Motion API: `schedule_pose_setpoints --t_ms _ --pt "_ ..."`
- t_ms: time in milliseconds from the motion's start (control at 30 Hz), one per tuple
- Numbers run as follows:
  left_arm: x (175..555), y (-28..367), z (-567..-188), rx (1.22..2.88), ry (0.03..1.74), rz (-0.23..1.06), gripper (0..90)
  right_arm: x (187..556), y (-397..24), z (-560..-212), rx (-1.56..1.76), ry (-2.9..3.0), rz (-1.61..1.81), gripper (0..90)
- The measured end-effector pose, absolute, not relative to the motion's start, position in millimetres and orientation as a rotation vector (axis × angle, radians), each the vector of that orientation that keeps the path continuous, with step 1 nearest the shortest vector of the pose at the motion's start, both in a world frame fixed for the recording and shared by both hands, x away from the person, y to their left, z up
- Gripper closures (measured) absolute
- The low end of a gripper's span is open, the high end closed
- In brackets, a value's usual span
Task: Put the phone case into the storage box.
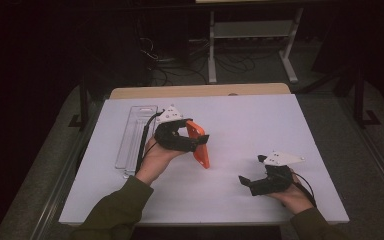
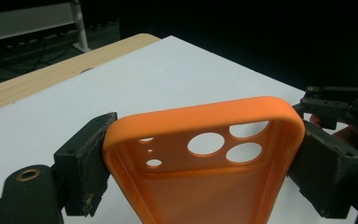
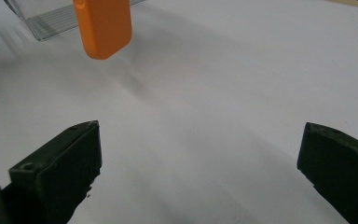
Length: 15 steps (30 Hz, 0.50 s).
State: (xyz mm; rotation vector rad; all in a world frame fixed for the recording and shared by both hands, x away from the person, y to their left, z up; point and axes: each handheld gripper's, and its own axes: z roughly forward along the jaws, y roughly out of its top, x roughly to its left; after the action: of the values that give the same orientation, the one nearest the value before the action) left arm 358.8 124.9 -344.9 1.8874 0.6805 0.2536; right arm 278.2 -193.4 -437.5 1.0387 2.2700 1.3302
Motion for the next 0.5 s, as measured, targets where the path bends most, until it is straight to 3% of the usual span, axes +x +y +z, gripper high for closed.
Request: schedule_pose_setpoints --t_ms 500 --pt "366 137 -329 1.868 0.674 0.275 15.2 276 -194 -436 1.025 2.263 1.323 0.0"
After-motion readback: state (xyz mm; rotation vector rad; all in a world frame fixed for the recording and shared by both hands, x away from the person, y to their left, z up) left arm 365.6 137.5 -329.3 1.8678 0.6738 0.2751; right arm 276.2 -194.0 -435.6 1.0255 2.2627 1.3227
